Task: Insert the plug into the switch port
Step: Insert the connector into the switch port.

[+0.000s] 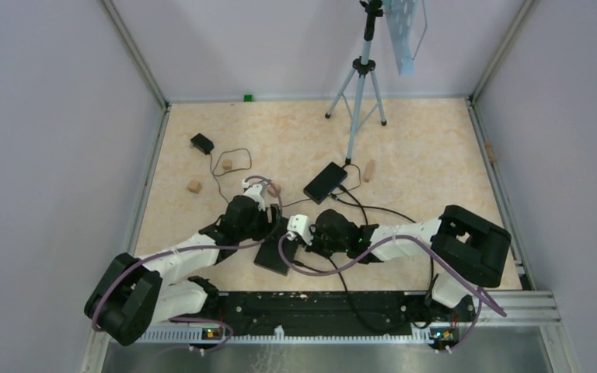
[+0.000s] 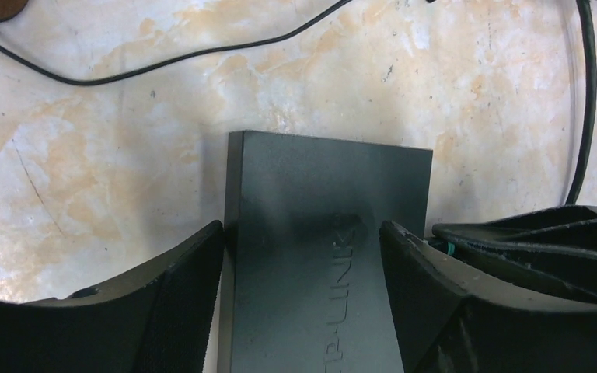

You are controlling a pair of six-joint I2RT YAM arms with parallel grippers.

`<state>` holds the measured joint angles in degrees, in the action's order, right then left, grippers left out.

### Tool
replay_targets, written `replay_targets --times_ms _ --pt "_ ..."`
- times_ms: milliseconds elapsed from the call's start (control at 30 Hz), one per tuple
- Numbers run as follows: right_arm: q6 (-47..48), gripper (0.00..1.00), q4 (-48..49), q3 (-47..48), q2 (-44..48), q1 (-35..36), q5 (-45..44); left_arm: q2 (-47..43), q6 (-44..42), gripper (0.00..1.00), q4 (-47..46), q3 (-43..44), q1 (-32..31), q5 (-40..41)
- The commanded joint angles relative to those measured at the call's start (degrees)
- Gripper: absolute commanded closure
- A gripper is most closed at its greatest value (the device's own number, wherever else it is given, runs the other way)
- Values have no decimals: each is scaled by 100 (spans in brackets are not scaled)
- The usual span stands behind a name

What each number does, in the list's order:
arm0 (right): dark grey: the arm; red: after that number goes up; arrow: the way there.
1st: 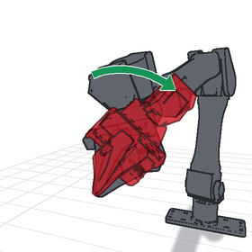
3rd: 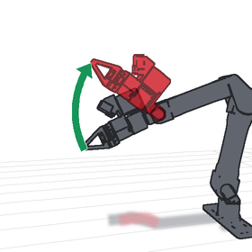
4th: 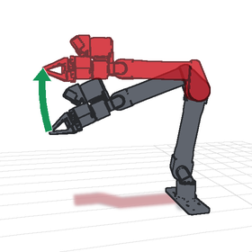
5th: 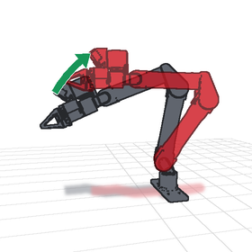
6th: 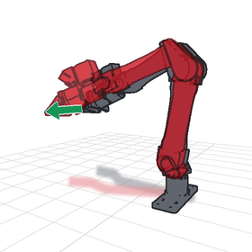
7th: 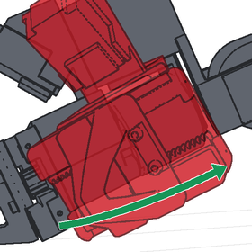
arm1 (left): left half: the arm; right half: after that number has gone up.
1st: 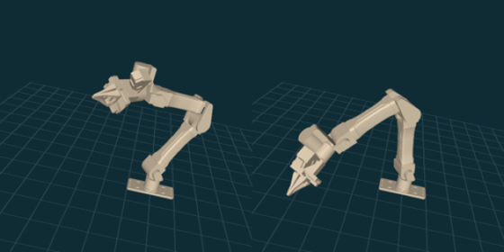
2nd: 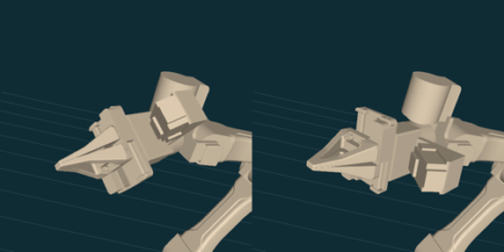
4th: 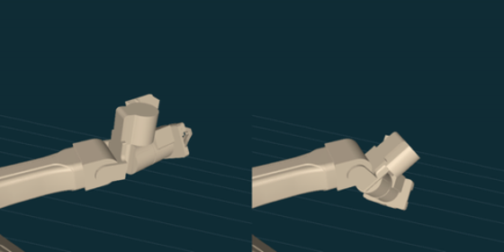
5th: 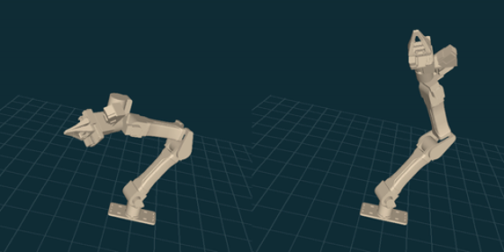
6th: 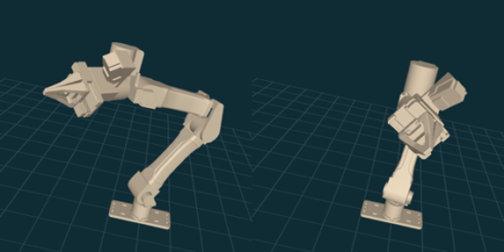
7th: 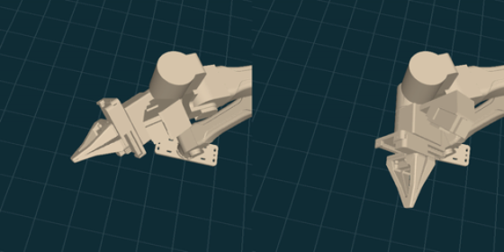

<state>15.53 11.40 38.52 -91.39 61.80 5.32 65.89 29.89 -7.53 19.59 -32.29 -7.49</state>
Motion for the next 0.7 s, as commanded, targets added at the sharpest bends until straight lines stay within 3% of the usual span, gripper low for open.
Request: replay_targets --times_ms 0,100,200,367,567,667 --pt "-149 76 1483 -212 336 -41 -664 40 408 21 613 398 104 -363" --pt "-114 49 1298 -388 633 -158 -1220 213 313 18 1222 835 479 121" --pt "-153 36 711 -381 1133 -250 -1203 170 196 16 1606 1245 838 300" --pt "-1057 36 -388 -198 1937 -337 -869 -60 61 12 2105 1758 926 685" --pt "-3198 34 -2053 55 2696 -465 -1954 -346 258 10 2731 2061 961 1087" --pt "-4027 33 -2948 214 2781 -896 -1928 -574 161 9 2816 2057 970 855"
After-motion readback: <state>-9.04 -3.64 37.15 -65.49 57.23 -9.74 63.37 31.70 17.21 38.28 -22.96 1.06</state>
